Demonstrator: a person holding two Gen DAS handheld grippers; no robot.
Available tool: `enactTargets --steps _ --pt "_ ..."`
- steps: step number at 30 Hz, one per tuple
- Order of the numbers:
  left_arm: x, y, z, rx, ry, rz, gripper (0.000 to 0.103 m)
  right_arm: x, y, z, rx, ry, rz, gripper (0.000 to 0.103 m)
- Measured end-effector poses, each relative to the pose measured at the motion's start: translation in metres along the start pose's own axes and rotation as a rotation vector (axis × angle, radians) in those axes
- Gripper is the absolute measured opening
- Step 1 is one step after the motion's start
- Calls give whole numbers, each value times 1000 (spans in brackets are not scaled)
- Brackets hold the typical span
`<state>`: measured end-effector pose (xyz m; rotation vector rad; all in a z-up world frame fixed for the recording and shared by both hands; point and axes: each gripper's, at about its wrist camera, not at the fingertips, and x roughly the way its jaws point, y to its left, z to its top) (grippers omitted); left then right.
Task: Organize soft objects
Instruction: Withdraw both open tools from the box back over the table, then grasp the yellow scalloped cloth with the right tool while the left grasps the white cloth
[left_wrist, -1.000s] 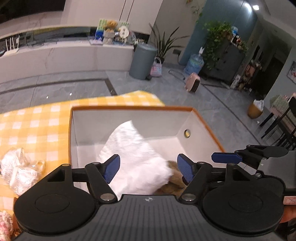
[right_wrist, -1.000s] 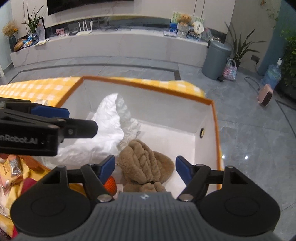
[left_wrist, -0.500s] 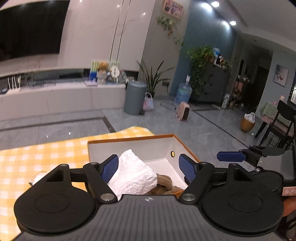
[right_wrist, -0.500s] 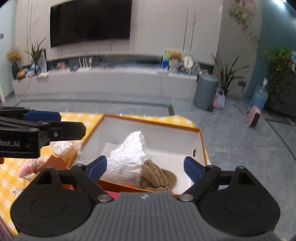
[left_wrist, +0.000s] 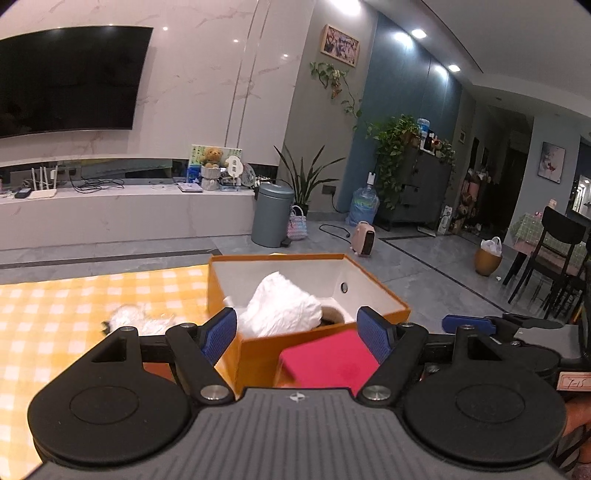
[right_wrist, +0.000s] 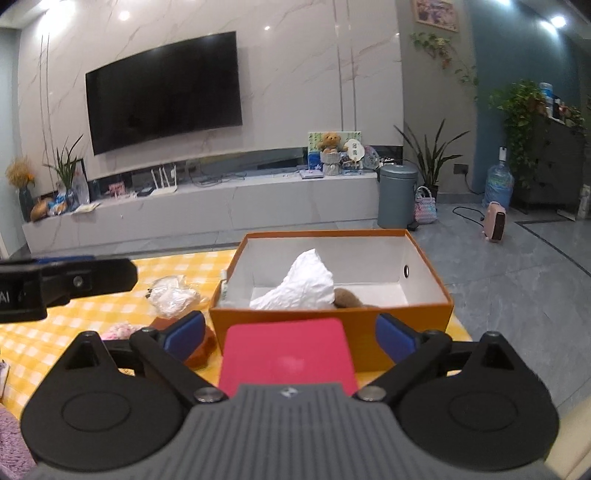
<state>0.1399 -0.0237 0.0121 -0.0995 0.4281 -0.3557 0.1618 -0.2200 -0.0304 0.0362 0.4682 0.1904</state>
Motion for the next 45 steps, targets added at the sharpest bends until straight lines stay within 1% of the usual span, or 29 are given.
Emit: enactTargets --steps 2,4,8,11,15,18,23,25,29,32,35,39,45 --pt "-6 5 -8 -6 8 10 87 -6 9 -11 -3 -21 -9 97" --pt "-13 14 -17 -37 28 16 87 -12 18 -24 -3 -38 -18 97" --pt "-24 30 -37 -79 58 31 87 -15 36 -49 4 -36 -13 97" --pt "-30 42 -51 -102 98 36 87 -13 51 -65 -16 -1 10 97" --pt "-36 60 -71 -149 155 59 85 -7 72 -84 -79 74 84 97" --pt "-41 75 -82 -184 177 77 85 -1 86 -93 -115 114 123 96" --pt "-43 96 -93 -241 192 103 85 6 104 -105 -120 172 169 95" --pt "-43 100 -98 -255 195 110 85 11 109 -107 -122 186 178 93" --pt "-39 111 -104 -284 211 127 84 17 119 -107 -144 194 204 93" --pt "-35 118 -106 -303 226 140 84 24 128 -107 -163 199 224 89" --pt "-30 126 -111 -325 244 152 82 35 134 -105 -158 215 248 89" --pt "-25 134 -115 -347 259 165 82 53 141 -103 -160 238 256 84" --pt "-17 144 -117 -387 258 159 82 76 146 -104 -150 276 265 83"
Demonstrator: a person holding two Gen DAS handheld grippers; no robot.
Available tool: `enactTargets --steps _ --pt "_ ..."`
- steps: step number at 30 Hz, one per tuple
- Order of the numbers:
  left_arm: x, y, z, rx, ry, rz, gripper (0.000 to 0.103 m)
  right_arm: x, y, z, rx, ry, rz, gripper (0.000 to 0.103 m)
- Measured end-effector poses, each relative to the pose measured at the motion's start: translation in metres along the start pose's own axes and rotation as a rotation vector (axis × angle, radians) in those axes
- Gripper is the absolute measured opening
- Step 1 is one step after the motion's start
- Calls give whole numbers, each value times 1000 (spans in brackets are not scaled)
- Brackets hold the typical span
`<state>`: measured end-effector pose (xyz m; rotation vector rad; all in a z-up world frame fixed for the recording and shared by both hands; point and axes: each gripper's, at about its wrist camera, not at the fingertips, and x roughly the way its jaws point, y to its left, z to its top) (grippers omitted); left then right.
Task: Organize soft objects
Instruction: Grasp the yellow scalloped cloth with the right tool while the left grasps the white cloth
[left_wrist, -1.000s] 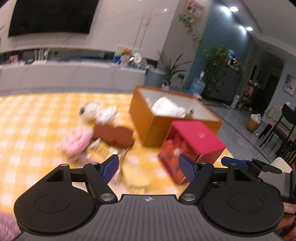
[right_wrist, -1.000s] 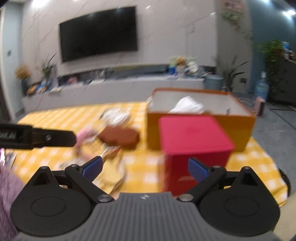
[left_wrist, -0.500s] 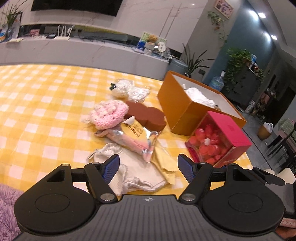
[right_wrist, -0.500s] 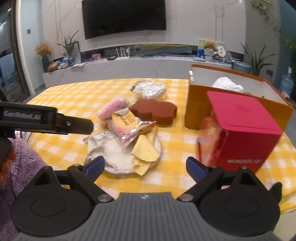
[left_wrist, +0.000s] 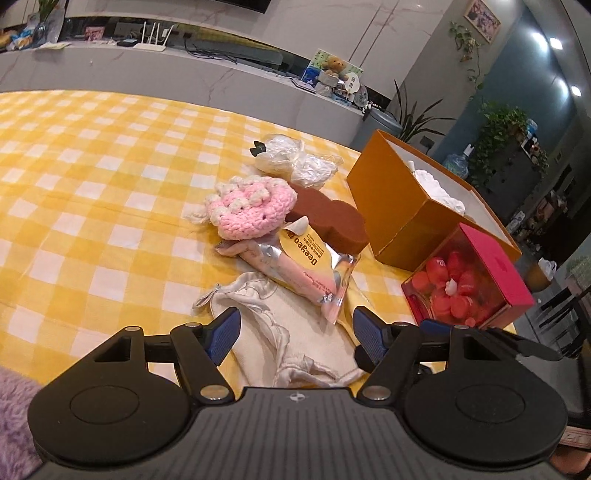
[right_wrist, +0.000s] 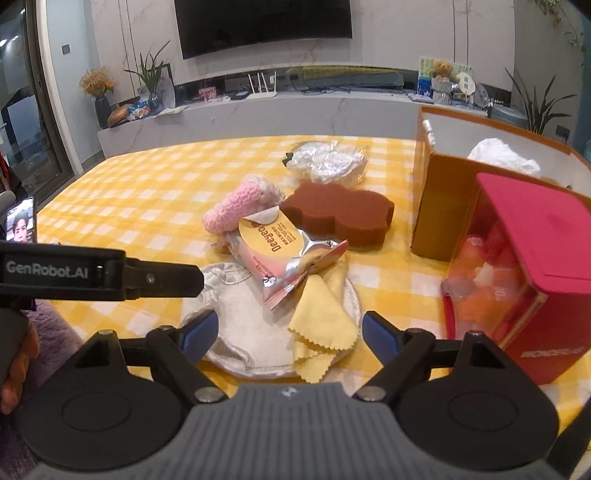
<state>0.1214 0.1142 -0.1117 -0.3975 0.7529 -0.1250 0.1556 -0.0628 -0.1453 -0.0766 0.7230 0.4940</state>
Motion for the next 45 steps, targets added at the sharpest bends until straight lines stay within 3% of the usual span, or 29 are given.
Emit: enactTargets --steps 8,13,19,22,26,28,30,35,37,42,45 --pt "16 -1 2 7 43 7 82 25 -2 4 -12 35 -1 82" --pt "19 5 4 -36 49 11 82 38 -9 6 -33 63 -7 63" --pt "31 -3 4 27 74 115 81 52 -13 10 -72 67 5 61" --pt "37 -4 5 45 77 157 82 61 -14 7 -82 102 26 52" --pt "48 -4 7 45 104 199 82 60 -17 3 -99 78 22 41" --pt "54 -6 6 62 123 204 82 60 -23 5 -86 79 19 27" --pt "58 -10 5 87 139 209 82 60 -31 5 -49 77 32 22" --pt "65 -20 0 157 159 212 77 60 -41 5 2 71 61 20" --pt "66 -27 -3 190 159 193 67 60 -38 4 -9 62 56 20" --pt "66 -28 -4 199 160 153 64 61 -46 5 37 70 75 20" --pt "68 -36 -7 246 159 162 55 61 -46 6 34 74 77 20"
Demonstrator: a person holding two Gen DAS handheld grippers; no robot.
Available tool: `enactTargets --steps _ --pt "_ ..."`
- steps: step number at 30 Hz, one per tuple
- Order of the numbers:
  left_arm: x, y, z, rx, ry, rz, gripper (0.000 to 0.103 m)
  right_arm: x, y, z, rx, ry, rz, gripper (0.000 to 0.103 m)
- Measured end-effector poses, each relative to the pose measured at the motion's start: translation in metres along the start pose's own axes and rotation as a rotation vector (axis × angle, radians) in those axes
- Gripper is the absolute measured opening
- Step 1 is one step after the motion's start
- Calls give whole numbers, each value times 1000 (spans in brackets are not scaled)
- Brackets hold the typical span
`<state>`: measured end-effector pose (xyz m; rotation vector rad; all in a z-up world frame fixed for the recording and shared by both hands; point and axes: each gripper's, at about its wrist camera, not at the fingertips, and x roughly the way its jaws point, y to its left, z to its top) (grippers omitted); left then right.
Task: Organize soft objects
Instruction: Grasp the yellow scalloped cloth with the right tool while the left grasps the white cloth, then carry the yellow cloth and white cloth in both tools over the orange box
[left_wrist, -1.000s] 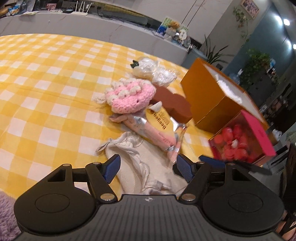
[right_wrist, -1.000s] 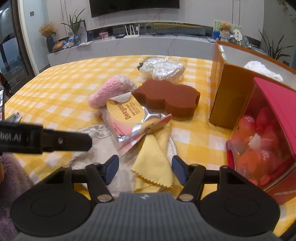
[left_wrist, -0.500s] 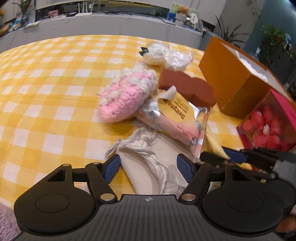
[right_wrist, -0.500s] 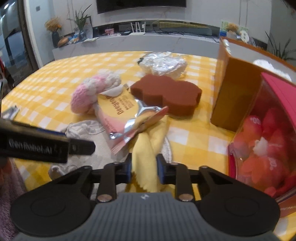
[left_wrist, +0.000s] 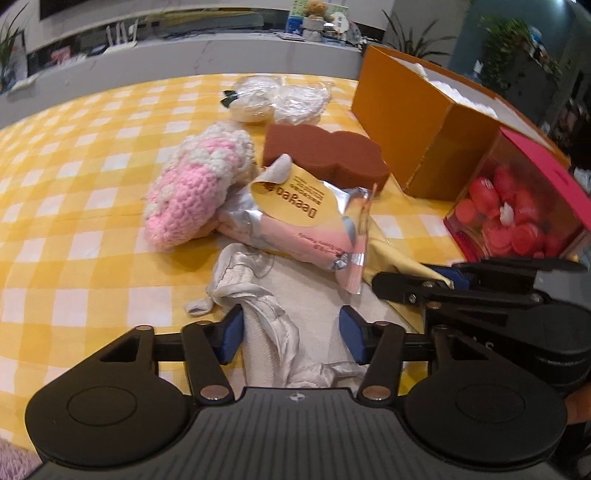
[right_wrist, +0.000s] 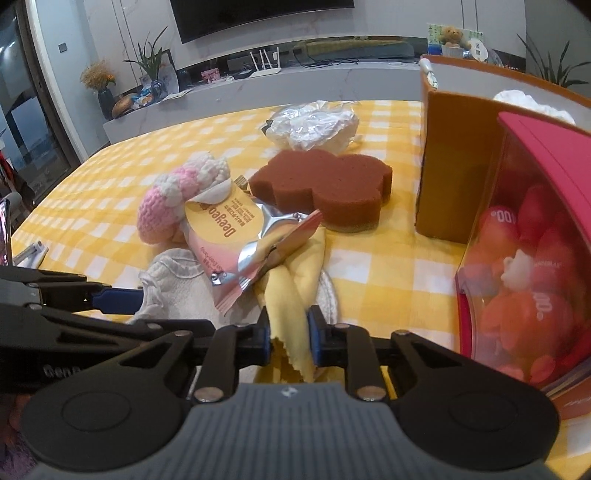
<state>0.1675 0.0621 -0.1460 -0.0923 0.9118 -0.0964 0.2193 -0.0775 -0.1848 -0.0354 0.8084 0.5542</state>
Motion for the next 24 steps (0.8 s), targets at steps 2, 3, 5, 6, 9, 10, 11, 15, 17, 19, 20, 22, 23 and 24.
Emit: enactTargets --steps 2,3,5,6,9,10,11,15,17,19,20,22,23,24 --pt "1 -6 0 31 -4 8 45 0 3 -1 -20 -2 -12 20" --pt "1 -7 -1 37 -6 0 39 0 4 -1 -25 -2 -16 19" --pt "0 -10 -2 52 -10 -16 32 0 5 0 -27 3 -18 20" --pt "0 -11 -2 61 -12 -19 31 0 4 1 -26 7 -16 19" --pt "-1 -12 -3 69 -22 -3 18 1 4 3 -30 17 -14 19" --pt "-1 -11 -2 61 -24 6 14 2 5 4 -39 21 -17 19" --pt "-1 -10 -2 50 -25 8 13 2 7 5 -44 26 -23 18" --pt "-8 -6 -3 39 -46 -18 11 -4 9 8 -38 49 -25 5" --pt "-15 -7 -5 42 -63 -29 11 -12 11 7 -42 49 -21 5" --pt "-23 -7 -7 38 -77 -35 11 -24 15 5 -62 30 -24 4" --pt "-27 -7 -8 33 -85 -40 11 -30 17 4 -79 19 -30 3" --pt "-34 -5 -9 20 -94 -48 11 -42 19 4 -93 -4 -35 3" --pt "-38 -4 -10 9 -99 -53 11 -49 19 4 -87 -16 -33 3" --pt "-43 -3 -11 -2 -106 -57 11 -56 19 3 -82 -30 -33 3"
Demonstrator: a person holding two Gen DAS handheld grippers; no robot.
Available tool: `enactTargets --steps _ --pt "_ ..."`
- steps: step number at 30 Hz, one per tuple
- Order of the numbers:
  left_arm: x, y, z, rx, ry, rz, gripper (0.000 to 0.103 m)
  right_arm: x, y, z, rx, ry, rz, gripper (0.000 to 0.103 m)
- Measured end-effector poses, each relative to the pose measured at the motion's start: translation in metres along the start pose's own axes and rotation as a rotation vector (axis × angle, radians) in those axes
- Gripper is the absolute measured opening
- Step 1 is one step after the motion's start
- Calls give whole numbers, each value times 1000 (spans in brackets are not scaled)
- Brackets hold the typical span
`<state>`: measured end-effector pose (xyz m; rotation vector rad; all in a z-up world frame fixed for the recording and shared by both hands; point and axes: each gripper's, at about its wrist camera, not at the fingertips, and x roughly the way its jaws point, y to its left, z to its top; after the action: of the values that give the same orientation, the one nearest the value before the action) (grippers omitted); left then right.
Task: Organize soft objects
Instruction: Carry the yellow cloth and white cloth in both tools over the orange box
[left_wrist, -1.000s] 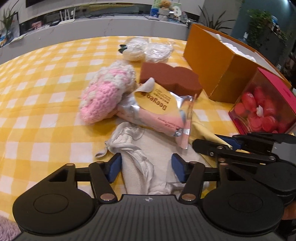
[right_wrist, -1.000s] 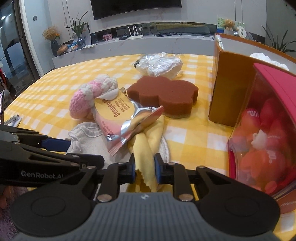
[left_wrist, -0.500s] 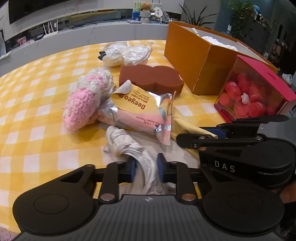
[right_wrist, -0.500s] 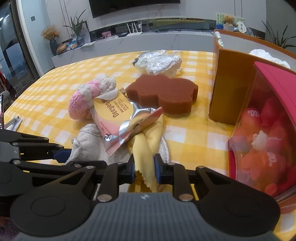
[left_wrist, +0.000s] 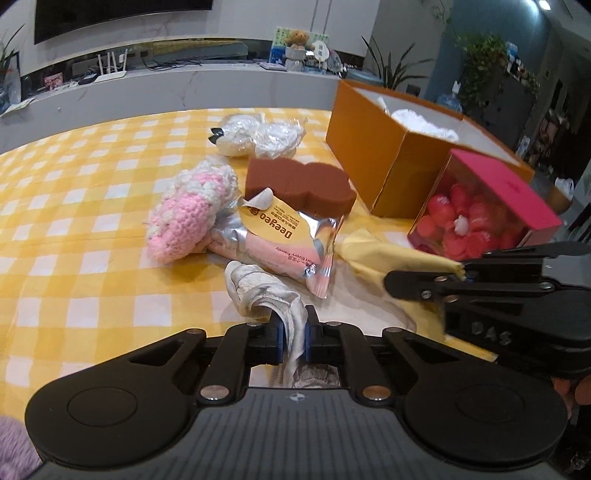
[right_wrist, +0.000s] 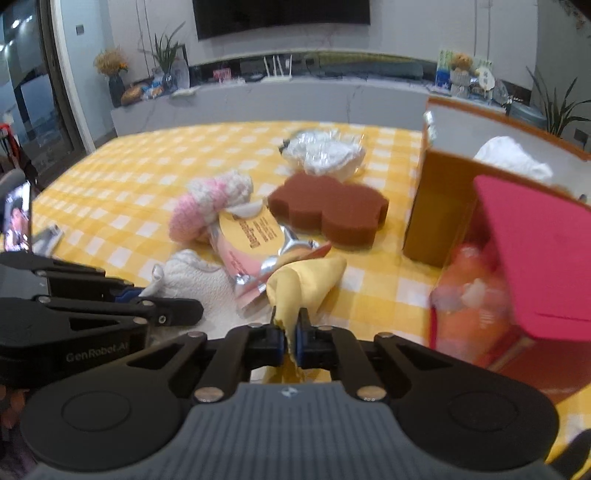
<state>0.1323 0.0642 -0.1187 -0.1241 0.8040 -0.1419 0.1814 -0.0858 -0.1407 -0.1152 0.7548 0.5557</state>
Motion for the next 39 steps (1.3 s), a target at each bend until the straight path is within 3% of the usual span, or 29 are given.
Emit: enactTargets --steps 7,20,26,32,39 --pt "-31 -2 2 -20 -66 -12 11 -41 0 0 -9 -93 -22 3" --pt "-90 -24 29 10 -260 -28 11 -104 -12 6 19 -234 -31 3" --pt "-96 -47 49 61 -312 -67 11 -135 -18 21 -24 -307 -44 3" --pt "-91 -76 77 128 -358 -112 11 -155 -43 38 -77 -321 -66 3" --pt "-69 -100 110 160 -377 -157 11 -160 -85 57 -84 -324 -174 3"
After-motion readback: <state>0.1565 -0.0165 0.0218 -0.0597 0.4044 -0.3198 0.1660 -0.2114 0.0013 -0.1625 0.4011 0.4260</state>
